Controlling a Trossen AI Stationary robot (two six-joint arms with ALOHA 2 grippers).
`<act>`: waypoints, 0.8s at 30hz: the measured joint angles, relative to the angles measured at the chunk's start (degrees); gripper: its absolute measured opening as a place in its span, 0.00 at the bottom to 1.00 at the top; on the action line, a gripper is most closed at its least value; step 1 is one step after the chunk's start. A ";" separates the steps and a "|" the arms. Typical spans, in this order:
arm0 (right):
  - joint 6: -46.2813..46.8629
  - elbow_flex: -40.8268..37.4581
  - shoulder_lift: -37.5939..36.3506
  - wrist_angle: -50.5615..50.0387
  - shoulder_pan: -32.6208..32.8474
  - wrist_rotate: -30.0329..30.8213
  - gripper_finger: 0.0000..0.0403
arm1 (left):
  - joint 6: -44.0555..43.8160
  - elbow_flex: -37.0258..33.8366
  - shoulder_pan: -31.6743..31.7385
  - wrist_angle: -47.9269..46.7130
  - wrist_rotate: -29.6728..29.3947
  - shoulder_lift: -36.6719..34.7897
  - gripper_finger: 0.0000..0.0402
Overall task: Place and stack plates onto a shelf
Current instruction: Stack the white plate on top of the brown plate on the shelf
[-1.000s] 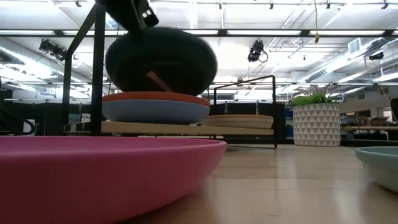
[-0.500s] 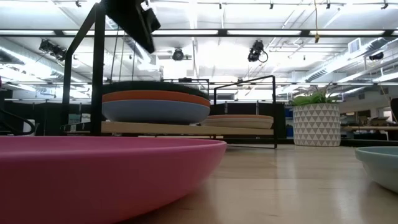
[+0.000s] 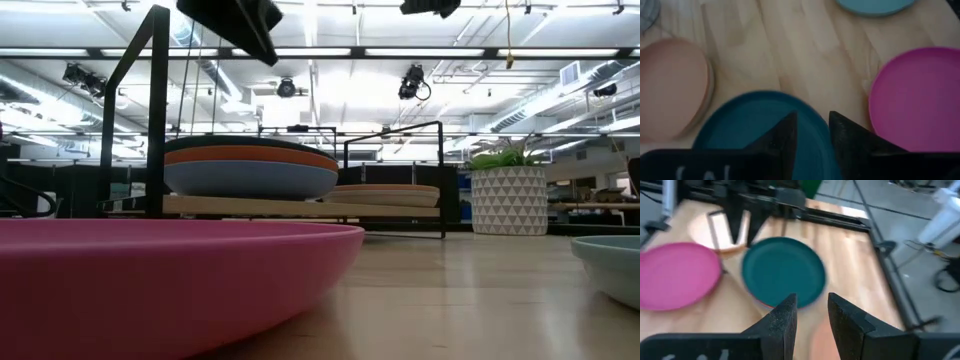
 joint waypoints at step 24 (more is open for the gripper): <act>17.84 -16.60 0.00 8.69 13.79 10.28 0.29 | 8.90 -3.04 -18.01 18.20 8.56 0.02 0.19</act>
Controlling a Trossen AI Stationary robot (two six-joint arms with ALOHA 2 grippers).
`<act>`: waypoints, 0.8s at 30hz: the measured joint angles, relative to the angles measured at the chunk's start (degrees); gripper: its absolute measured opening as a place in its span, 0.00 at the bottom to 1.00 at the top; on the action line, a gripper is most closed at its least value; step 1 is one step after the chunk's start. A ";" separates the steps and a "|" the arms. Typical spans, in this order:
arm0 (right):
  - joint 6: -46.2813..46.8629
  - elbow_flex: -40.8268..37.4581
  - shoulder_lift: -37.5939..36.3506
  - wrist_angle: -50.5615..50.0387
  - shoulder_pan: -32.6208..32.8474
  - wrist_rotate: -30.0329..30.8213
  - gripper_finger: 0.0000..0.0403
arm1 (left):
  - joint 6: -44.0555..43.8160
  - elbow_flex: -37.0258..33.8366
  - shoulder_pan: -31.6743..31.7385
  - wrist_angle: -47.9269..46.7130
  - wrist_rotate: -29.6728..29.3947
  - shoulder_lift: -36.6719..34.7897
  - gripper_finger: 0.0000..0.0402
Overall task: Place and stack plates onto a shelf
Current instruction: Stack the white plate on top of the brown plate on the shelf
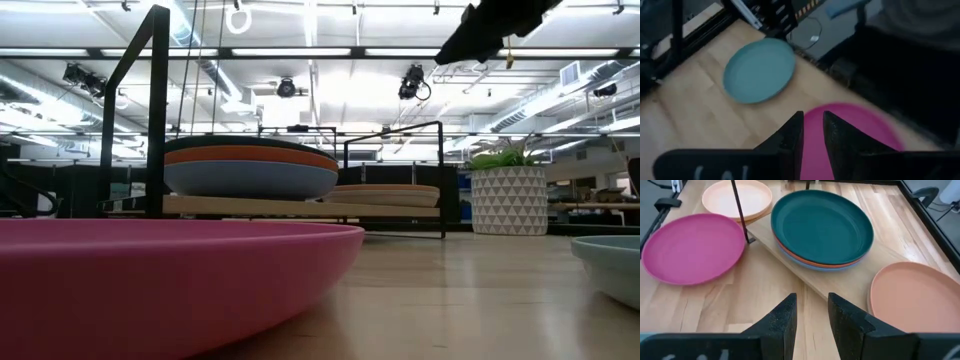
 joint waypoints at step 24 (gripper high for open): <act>-20.89 -0.49 0.00 12.62 -1.35 0.11 0.29 | -92.50 -0.07 -26.52 -10.16 -19.67 12.91 0.19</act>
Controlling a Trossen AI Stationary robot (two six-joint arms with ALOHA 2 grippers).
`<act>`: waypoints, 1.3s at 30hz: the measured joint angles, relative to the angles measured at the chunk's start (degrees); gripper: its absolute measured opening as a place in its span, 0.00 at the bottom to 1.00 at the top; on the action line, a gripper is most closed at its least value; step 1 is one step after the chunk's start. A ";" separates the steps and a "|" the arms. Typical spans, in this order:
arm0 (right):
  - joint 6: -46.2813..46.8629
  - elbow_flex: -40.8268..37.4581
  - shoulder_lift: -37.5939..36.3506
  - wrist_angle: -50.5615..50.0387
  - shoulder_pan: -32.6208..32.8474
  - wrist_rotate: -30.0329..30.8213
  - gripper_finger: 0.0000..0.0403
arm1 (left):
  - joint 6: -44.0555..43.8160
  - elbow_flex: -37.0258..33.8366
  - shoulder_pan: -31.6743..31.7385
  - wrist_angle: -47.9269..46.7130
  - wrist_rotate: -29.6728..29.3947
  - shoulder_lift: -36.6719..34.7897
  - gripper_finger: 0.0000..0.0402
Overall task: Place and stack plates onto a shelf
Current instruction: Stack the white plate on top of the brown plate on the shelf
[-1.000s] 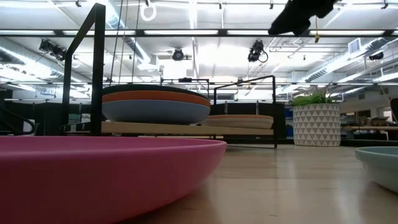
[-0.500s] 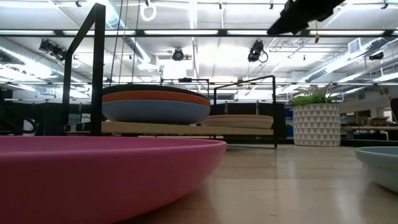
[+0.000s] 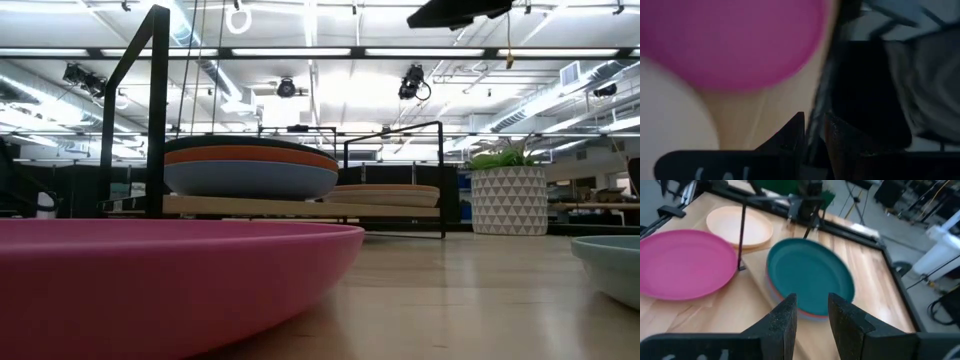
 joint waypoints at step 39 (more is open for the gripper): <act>-6.83 0.02 -0.02 4.45 -10.27 -13.35 0.29 | -15.36 2.08 1.11 -15.72 4.05 9.35 0.45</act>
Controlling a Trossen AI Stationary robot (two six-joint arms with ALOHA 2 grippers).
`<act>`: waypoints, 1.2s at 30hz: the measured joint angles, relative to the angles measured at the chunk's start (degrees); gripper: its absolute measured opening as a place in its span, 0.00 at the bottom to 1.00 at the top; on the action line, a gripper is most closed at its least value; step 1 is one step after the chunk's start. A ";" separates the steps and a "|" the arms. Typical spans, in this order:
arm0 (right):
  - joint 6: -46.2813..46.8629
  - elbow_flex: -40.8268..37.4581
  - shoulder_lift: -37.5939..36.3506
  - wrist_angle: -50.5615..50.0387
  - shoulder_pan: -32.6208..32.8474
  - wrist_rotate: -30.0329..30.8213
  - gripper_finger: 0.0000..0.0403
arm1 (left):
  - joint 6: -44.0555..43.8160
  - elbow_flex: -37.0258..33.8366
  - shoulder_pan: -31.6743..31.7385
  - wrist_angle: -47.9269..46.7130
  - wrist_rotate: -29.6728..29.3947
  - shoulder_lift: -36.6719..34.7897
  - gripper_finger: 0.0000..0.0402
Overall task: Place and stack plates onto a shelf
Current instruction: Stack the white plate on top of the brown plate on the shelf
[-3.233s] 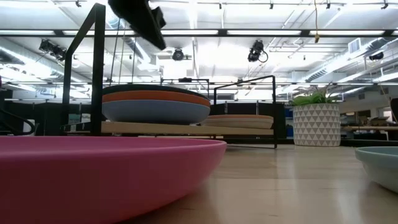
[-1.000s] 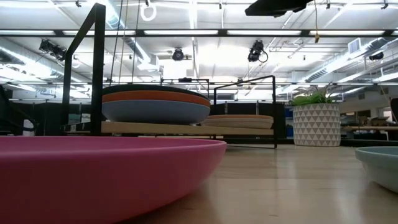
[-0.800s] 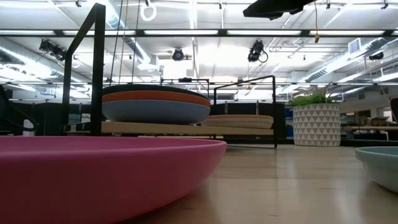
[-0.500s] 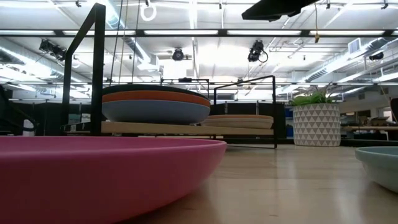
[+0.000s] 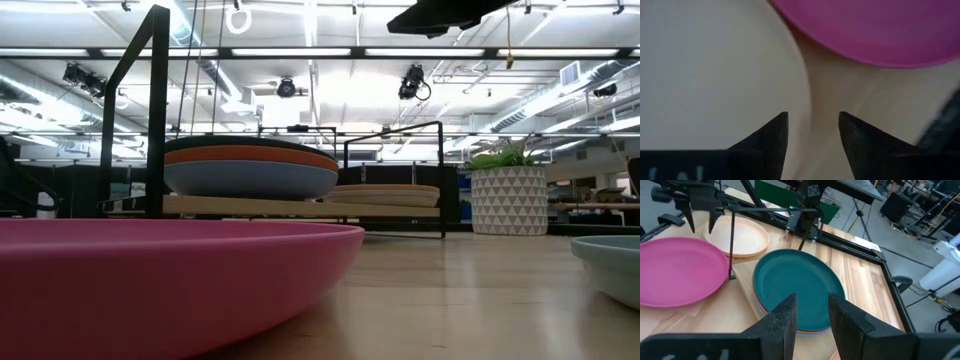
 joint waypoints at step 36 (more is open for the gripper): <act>-0.12 -0.02 0.00 1.23 -0.01 0.11 0.29 | 20.55 -0.02 -1.78 13.96 -2.37 -22.02 0.04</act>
